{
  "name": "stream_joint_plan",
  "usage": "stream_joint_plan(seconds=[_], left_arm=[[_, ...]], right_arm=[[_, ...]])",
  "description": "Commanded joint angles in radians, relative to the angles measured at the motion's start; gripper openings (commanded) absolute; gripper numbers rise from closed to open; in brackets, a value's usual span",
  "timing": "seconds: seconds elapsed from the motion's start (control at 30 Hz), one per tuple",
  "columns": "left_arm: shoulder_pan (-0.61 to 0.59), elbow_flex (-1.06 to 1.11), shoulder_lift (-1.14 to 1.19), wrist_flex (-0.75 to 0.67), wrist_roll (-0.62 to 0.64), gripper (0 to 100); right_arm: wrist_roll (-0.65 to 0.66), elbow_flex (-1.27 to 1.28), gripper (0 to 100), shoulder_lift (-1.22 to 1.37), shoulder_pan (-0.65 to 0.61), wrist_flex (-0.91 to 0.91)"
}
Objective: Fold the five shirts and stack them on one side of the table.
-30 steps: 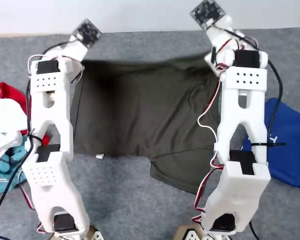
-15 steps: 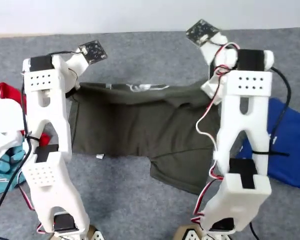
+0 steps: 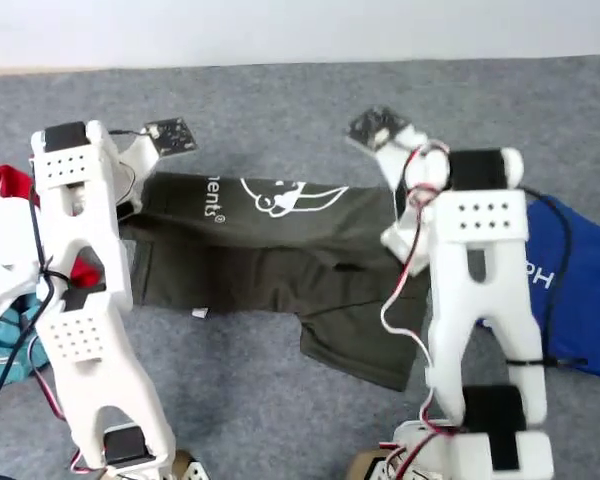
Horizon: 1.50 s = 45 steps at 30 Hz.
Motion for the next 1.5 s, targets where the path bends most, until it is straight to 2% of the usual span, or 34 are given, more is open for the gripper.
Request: stream_joint_plan(seconds=[0.0,0.13,0.33,0.5,0.6,0.73,0.93,1.13,1.23,1.3,1.33,1.47], left_arm=[[-0.021,-0.010,0.008,0.026,-0.014,4],[-0.023,-0.008,0.031,0.091,-0.074,4],[-0.021,-0.005,0.060,0.094,-0.101,4],[-0.003,0.038,0.061,0.094,-0.103,4],[-0.002,0.036,0.057,0.094,-0.091,8],[-0.008,0.016,0.015,0.094,-0.029,13],[-0.003,0.019,-0.140,0.094,-0.020,15],[0.023,0.012,-0.215,0.091,-0.018,14],[0.044,0.013,-0.232,0.055,-0.011,7],[0.057,0.019,-0.227,0.002,0.034,1],[0.060,0.021,-0.216,-0.031,0.080,1],[0.060,0.016,-0.157,-0.196,0.367,1]], right_arm=[[-0.015,0.132,1.1,-0.110,-0.007,0.041],[-0.017,0.272,1.1,-0.182,-0.007,0.041],[-0.018,0.427,1.1,-0.219,-0.010,0.039],[-0.018,0.462,1.7,-0.214,-0.061,0.039],[-0.023,0.448,9.3,-0.223,-0.074,0.039],[-0.121,0.368,23.6,-0.223,-0.074,0.039],[-0.124,0.239,25.3,-0.211,-0.074,0.039],[-0.127,0.224,25.2,-0.194,-0.070,-0.150],[-0.127,0.219,25.1,-0.119,-0.067,-0.272],[-0.127,0.218,22.4,-0.050,-0.054,-0.369],[-0.127,0.216,19.6,-0.016,-0.045,-0.424],[-0.126,0.216,7.3,0.108,-0.008,-0.627]])
